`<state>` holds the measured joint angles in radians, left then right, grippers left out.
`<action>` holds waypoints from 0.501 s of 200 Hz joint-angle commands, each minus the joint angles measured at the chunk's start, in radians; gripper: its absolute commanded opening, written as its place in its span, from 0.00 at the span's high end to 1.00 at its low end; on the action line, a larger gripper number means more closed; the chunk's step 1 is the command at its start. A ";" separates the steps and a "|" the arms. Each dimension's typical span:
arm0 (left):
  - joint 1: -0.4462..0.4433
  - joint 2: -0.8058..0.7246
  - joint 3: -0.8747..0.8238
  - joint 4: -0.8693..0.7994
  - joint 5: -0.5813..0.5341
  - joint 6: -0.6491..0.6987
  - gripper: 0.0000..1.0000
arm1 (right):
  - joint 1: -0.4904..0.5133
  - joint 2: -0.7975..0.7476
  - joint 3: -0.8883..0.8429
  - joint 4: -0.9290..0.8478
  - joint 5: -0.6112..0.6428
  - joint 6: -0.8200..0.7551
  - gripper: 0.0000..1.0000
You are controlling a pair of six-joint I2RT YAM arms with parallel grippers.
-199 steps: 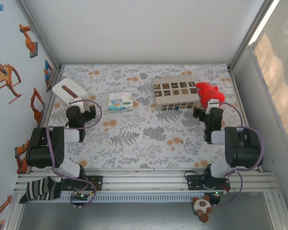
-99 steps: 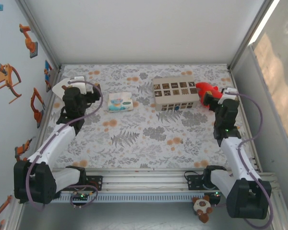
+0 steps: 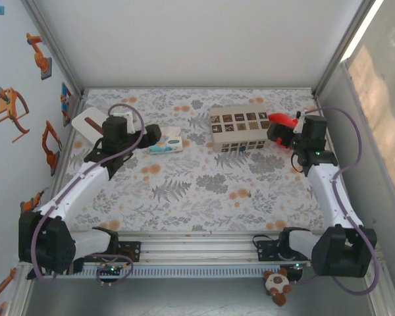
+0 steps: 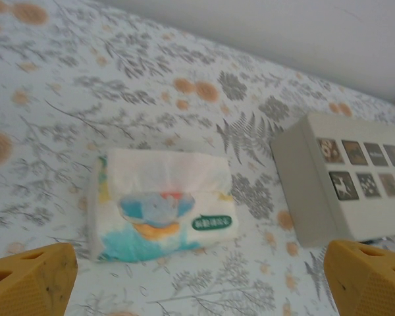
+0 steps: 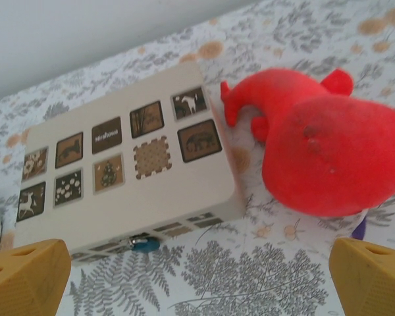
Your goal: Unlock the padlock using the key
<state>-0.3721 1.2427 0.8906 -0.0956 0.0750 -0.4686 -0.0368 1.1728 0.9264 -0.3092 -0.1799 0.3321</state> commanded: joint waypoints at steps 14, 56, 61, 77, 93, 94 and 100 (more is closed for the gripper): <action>-0.099 0.088 0.092 -0.044 0.058 -0.111 0.04 | -0.005 0.092 0.067 -0.130 -0.103 0.044 0.01; -0.193 0.164 0.126 -0.076 0.115 -0.233 0.04 | -0.004 0.133 0.064 -0.214 -0.109 0.012 0.00; -0.199 0.171 0.126 -0.077 0.127 -0.248 0.04 | -0.005 0.140 0.069 -0.219 -0.114 0.002 0.00; -0.216 0.190 0.128 -0.066 0.145 -0.286 0.04 | -0.005 0.170 0.086 -0.225 -0.136 -0.013 0.00; -0.232 0.210 0.132 -0.031 0.139 -0.308 0.04 | -0.005 0.219 0.117 -0.208 -0.154 -0.018 0.00; -0.232 0.212 0.132 -0.027 0.138 -0.310 0.04 | -0.005 0.223 0.120 -0.207 -0.154 -0.018 0.00; -0.235 0.225 0.135 -0.004 0.141 -0.320 0.04 | -0.005 0.246 0.137 -0.200 -0.161 -0.018 0.00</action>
<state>-0.5915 1.4387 0.9951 -0.1417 0.1844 -0.7090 -0.0368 1.3552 0.9905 -0.5072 -0.2981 0.3389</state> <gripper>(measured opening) 0.960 0.995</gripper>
